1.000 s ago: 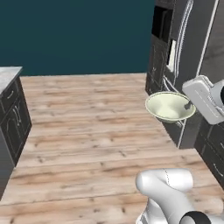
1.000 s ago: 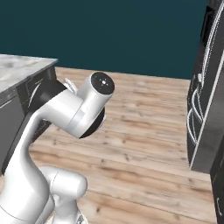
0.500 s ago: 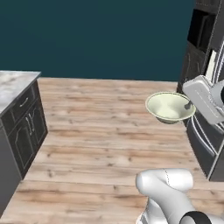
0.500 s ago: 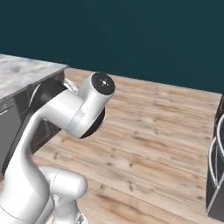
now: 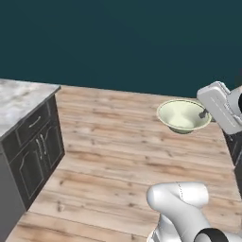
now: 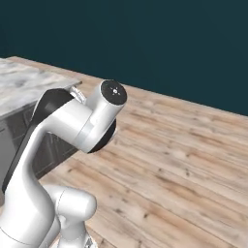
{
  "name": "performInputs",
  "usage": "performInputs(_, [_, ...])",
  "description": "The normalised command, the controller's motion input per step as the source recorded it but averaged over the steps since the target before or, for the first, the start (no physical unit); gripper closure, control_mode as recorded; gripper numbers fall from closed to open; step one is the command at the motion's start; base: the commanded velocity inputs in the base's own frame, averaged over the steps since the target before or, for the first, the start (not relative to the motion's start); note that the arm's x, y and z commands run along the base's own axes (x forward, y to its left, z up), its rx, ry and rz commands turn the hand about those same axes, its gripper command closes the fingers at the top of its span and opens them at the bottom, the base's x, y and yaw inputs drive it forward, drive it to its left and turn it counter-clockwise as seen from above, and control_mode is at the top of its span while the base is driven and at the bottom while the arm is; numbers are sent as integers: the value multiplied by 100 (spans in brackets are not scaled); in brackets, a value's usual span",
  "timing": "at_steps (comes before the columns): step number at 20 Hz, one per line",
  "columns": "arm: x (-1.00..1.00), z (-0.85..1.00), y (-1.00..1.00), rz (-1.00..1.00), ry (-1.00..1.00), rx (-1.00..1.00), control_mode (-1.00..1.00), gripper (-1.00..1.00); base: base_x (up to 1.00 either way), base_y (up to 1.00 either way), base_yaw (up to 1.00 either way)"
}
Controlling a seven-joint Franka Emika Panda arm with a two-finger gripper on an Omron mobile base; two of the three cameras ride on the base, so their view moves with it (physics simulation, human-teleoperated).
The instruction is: Take the smaller bowl and place it next to the appetizer plate on the dining counter , and place the larger bowl next to the plate with cooked food.
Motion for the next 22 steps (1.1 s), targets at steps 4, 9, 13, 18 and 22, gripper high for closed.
performInputs(4, [0, 0, 0, 0, 0, 0, 100, 100, 100, -48, 31])
performInputs(9, [0, 0, 0, 0, 0, 0, 100, 100, 100, -52, 30])
performInputs(13, [0, 0, 0, 0, 0, 0, 100, 100, 100, -54, 33])
performInputs(18, [0, 0, 0, 0, 0, 0, 100, 100, 100, -48, 39])
performInputs(22, [0, 0, 0, 0, 0, 0, 100, 100, 100, -40, 43])
